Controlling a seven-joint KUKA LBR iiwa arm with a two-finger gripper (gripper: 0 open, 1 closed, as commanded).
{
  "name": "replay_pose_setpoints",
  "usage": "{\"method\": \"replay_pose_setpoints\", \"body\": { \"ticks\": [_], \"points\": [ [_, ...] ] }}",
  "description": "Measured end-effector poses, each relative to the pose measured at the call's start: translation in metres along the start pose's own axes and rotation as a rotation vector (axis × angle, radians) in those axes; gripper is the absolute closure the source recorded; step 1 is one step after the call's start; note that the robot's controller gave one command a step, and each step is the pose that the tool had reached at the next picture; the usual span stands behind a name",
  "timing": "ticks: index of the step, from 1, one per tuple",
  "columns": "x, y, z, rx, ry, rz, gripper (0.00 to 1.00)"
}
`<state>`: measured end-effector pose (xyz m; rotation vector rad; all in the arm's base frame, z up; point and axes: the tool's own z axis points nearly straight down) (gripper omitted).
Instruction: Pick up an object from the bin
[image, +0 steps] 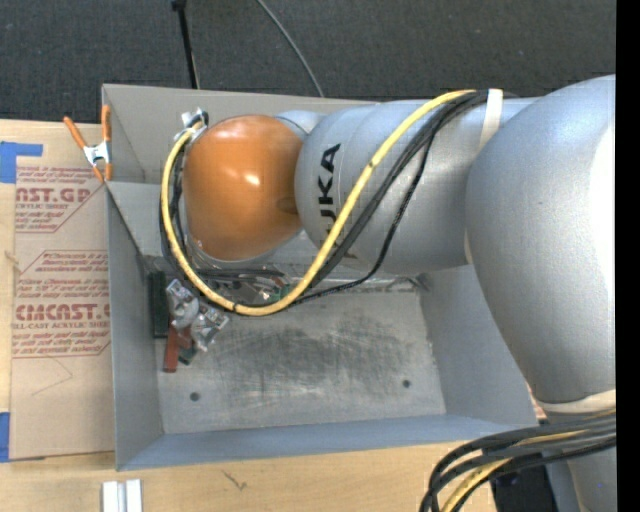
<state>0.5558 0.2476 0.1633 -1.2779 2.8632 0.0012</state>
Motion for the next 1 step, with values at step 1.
{"method": "replay_pose_setpoints", "body": {
  "ticks": [1],
  "points": [
    [0.0008, 0.0005, -0.0061, -0.002, 0.004, 0.0, 1.0]
  ]
}}
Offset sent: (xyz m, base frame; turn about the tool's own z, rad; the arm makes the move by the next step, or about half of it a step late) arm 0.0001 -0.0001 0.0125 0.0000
